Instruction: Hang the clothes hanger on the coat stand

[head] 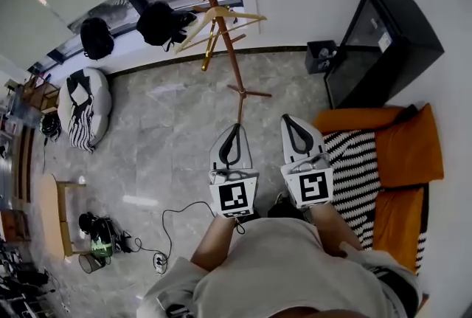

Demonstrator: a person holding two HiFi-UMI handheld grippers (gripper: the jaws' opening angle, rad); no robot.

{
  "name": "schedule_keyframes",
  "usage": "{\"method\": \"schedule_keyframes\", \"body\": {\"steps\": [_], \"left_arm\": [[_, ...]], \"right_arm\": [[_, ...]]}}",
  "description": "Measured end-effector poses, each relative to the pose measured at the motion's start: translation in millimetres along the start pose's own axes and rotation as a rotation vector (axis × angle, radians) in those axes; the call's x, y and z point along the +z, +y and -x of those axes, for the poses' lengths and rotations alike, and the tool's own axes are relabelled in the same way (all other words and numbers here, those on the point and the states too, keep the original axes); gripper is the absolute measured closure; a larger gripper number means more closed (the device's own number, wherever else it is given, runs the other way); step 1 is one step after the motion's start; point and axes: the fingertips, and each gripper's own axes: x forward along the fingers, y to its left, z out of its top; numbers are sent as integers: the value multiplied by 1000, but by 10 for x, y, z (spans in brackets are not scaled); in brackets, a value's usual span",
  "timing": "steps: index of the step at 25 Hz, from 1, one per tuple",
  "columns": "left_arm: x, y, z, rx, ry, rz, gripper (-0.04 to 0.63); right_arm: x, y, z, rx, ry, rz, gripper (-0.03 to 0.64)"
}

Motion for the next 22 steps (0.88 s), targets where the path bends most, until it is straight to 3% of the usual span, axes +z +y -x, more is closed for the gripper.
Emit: {"method": "schedule_keyframes", "body": {"steps": [9, 22], "left_arm": [[266, 323, 57, 9, -67, 19, 586], [219, 467, 129, 32, -43, 7, 586]], "right_arm": [[223, 406, -253, 58, -20, 40, 612], [312, 513, -340, 82, -26, 51, 612]]}}
